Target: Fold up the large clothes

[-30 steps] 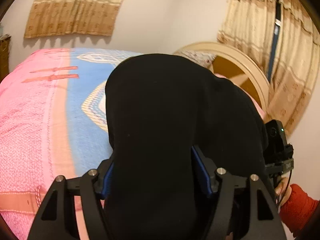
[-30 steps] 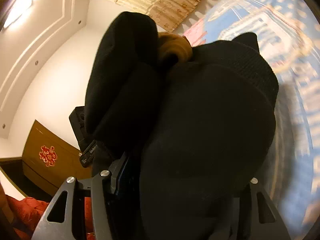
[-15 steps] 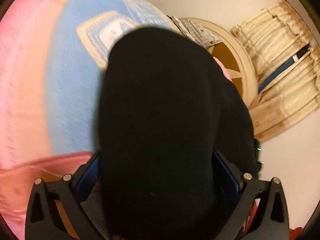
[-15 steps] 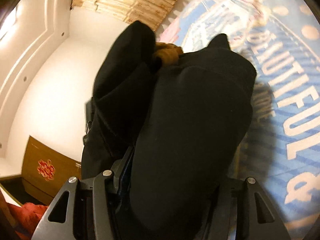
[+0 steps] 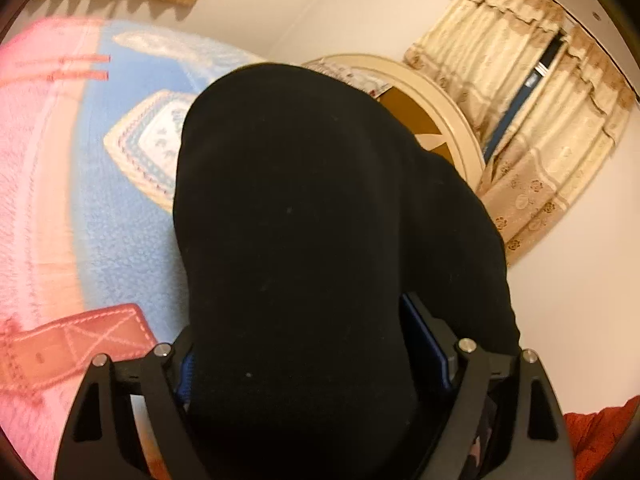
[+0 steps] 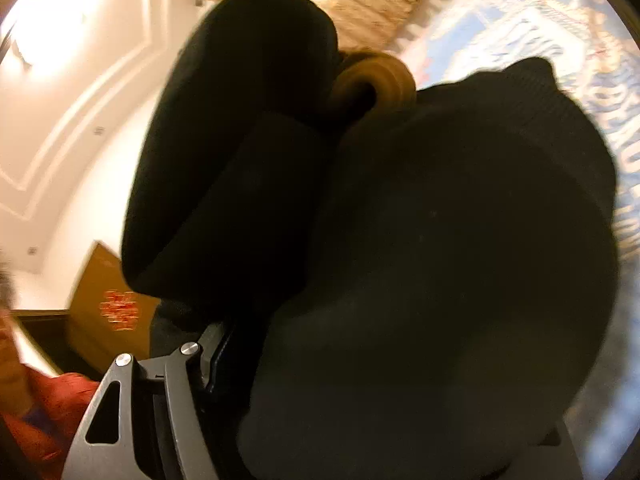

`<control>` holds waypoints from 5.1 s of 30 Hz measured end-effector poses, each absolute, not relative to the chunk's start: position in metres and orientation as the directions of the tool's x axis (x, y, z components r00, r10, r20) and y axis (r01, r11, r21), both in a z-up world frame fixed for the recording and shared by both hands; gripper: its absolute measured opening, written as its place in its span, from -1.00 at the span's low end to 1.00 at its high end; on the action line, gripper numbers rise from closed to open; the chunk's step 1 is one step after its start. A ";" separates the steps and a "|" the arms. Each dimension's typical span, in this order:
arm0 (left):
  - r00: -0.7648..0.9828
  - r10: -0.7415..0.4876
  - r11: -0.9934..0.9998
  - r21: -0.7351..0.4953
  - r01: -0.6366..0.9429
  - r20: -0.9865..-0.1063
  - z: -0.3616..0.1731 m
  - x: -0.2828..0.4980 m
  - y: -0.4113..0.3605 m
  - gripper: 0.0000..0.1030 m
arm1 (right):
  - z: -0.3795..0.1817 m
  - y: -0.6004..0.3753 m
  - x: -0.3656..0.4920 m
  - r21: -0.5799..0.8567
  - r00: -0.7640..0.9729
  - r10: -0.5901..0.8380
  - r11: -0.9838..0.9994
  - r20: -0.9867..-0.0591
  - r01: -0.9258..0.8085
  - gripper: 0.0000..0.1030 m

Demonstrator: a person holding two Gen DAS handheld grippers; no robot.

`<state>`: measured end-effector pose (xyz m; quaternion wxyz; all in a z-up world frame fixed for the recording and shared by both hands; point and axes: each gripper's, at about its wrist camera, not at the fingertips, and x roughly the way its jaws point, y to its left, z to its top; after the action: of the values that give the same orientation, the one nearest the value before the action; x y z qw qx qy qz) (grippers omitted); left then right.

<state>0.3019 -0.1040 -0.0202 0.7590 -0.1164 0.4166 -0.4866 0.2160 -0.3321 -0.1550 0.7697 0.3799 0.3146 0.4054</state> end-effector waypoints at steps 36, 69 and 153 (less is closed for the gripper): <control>0.709 -0.386 0.765 -0.634 -0.111 -0.590 -0.108 0.276 0.275 0.72 | -0.150 0.057 0.372 0.709 0.162 0.861 0.493 -0.482 -0.504 0.40; 0.776 0.267 0.963 0.125 -0.239 -0.572 -0.065 0.160 0.193 1.00 | -0.106 0.101 0.201 0.469 0.555 0.621 0.783 -0.553 -0.409 -0.74; 0.810 0.385 0.918 0.093 -0.385 -0.442 -0.033 0.059 0.175 1.00 | -0.013 0.051 0.006 0.168 0.883 0.362 0.931 -0.299 -0.324 0.29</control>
<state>0.0585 0.1751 -0.0334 0.9513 -0.0005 0.2324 0.2025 0.0062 0.0512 -0.0132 0.9686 0.0569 0.1648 0.1770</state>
